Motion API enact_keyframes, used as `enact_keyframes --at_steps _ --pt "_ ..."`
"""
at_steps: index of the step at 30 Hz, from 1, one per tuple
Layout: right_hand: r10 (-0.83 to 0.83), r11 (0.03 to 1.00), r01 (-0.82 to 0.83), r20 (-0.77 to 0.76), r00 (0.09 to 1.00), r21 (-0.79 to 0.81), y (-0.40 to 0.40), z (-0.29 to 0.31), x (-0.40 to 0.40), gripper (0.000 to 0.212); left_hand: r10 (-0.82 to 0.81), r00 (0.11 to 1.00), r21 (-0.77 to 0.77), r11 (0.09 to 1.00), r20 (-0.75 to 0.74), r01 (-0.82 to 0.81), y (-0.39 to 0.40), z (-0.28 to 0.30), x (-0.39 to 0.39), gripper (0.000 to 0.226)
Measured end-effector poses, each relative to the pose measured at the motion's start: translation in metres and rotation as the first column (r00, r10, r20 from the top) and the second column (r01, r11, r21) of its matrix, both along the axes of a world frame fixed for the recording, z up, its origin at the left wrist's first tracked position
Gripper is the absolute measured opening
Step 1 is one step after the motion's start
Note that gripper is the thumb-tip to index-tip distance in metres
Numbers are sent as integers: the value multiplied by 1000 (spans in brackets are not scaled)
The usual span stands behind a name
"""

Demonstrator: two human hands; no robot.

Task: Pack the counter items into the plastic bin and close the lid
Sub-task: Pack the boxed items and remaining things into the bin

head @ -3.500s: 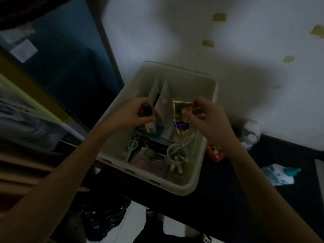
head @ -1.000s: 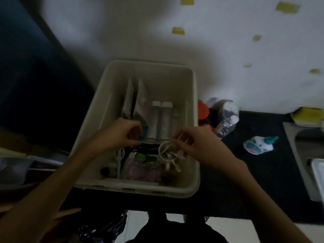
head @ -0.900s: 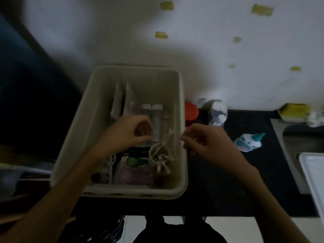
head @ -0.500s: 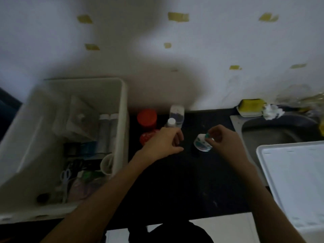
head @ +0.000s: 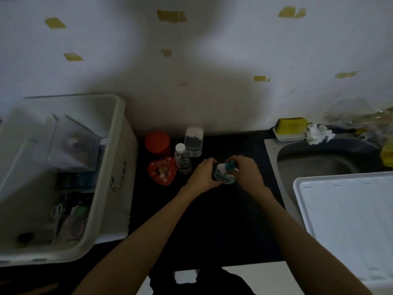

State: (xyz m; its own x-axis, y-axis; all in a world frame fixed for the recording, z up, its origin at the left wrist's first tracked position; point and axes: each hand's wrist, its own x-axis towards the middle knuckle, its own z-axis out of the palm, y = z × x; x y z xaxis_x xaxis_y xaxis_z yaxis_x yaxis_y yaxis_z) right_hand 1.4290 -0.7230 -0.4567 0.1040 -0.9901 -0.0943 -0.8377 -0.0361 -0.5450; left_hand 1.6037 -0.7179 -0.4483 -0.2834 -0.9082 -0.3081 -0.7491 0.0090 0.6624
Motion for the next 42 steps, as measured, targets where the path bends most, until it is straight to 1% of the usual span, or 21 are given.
enact_keyframes --at_steps 2,4,5,8,11,13,17,21,24,27,31,35,38,39,42 --pt "35 999 -35 19 999 -12 3 14 -3 26 -12 999 -41 999 -36 11 2 8 1 75" --pt "86 996 -84 53 995 -44 6 39 -3 26 -19 994 -72 997 -112 11 4 20 6 84" --pt "116 992 -110 82 990 -65 8 56 -1 27 -21 987 -80 997 -156 9 6 30 10 84" --pt "204 975 -189 143 968 -113 11 114 15 31 -7 960 -79 997 -279 -16 14 67 27 70" --pt "305 946 -280 158 939 -161 14 167 47 29 59 932 -149 982 -357 -119 23 108 58 62" --pt "355 926 -326 144 924 -191 16 194 73 27 63 928 -217 964 -368 -152 30 136 86 59" --pt "417 894 -369 172 892 -254 24 233 136 35 70 943 -340 922 -325 -185 45 180 150 61" --pt "485 859 -430 170 858 -278 27 249 208 37 125 940 -405 878 -318 -254 60 196 222 61" --pt "538 826 -477 164 827 -301 27 248 263 37 160 942 -422 863 -294 -279 69 196 278 64" --pt "568 807 -505 167 806 -306 27 233 318 37 182 947 -366 889 -266 -274 78 190 332 61" --pt "597 786 -545 131 791 -292 26 194 383 39 262 953 -336 893 -154 -299 87 161 394 62" --pt "608 789 -586 95 788 -183 26 145 433 40 291 948 -231 921 -126 -314 91 115 436 57" --pt "621 783 -610 89 779 -124 26 111 458 35 299 952 -161 938 -65 -306 88 78 458 68" --pt "622 783 -613 88 778 -107 26 102 463 33 310 949 -143 938 -60 -315 88 68 463 69" --pt "618 786 -615 95 780 -62 27 81 476 31 322 946 -116 939 -42 -324 87 51 468 56"
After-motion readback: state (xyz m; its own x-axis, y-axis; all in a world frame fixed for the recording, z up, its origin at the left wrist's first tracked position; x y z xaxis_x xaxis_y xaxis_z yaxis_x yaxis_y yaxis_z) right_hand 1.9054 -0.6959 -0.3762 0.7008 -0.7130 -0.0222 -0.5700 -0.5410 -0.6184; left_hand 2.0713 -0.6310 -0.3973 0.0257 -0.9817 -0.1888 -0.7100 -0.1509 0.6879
